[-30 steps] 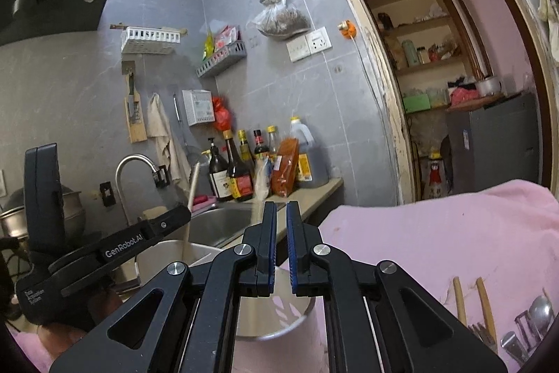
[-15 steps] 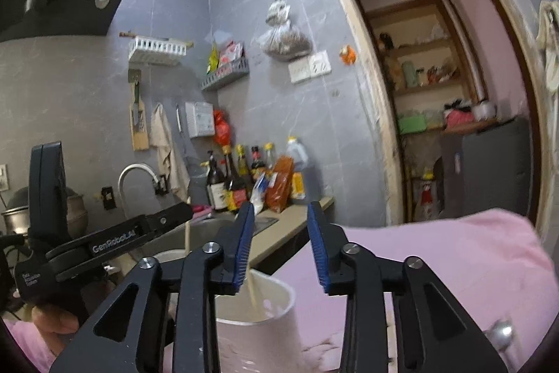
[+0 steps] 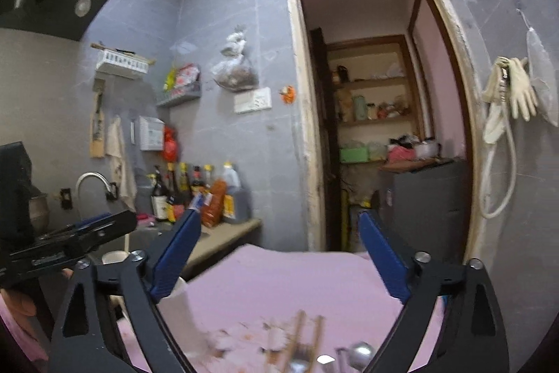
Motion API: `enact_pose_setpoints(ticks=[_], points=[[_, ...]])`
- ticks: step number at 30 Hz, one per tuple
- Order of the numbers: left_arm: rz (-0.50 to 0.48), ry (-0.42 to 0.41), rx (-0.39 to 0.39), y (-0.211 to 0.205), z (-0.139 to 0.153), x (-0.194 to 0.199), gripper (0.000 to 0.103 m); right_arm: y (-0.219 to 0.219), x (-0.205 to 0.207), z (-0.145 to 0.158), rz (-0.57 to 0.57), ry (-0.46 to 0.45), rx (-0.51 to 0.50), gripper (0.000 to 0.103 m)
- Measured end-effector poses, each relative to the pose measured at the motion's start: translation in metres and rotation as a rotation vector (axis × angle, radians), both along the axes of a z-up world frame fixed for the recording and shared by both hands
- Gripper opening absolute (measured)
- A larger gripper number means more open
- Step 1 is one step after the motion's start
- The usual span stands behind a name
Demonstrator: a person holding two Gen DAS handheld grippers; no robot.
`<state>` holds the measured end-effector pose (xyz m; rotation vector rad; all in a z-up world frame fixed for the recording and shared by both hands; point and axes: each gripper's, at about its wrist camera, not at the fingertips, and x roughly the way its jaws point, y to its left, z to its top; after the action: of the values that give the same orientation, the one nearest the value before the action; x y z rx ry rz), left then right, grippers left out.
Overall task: Organize utensils
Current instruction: 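Move both open tools back down to the utensils on the cloth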
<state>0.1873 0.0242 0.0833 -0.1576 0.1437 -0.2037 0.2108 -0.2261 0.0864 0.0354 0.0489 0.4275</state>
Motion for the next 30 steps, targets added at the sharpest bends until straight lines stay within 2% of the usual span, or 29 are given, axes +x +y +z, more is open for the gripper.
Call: enact_pose_setpoints(ticks=[1, 8, 15, 18, 19, 24, 26, 30], points=[[-0.008, 0.012, 0.006, -0.006, -0.001, 0.002, 0.094, -0.007, 0.001, -0.001, -0.008, 0.012, -0.008, 0.103], [-0.051, 0.098, 0.070, -0.043, -0.018, 0.013, 0.094, -0.039, 0.012, -0.018, -0.062, 0.109, -0.073, 0.103], [-0.091, 0.234, 0.147, -0.076, -0.050, 0.027, 0.094, -0.060, 0.043, -0.055, -0.084, 0.316, -0.122, 0.102], [-0.112, 0.277, 0.197, -0.092, -0.063, 0.031, 0.094, -0.065, 0.057, -0.070, -0.084, 0.405, -0.143, 0.093], [-0.121, 0.298, 0.213, -0.098, -0.068, 0.034, 0.094, -0.067, 0.062, -0.076, -0.084, 0.440, -0.154, 0.086], [-0.144, 0.359, 0.251, -0.116, -0.086, 0.042, 0.093, -0.072, 0.071, -0.094, -0.070, 0.530, -0.183, 0.074], [-0.152, 0.394, 0.266, -0.122, -0.093, 0.048, 0.087, -0.073, 0.074, -0.101, -0.064, 0.556, -0.201, 0.063], [-0.150, 0.506, 0.282, -0.130, -0.110, 0.067, 0.058, -0.073, 0.082, -0.110, -0.041, 0.614, -0.212, 0.053]])
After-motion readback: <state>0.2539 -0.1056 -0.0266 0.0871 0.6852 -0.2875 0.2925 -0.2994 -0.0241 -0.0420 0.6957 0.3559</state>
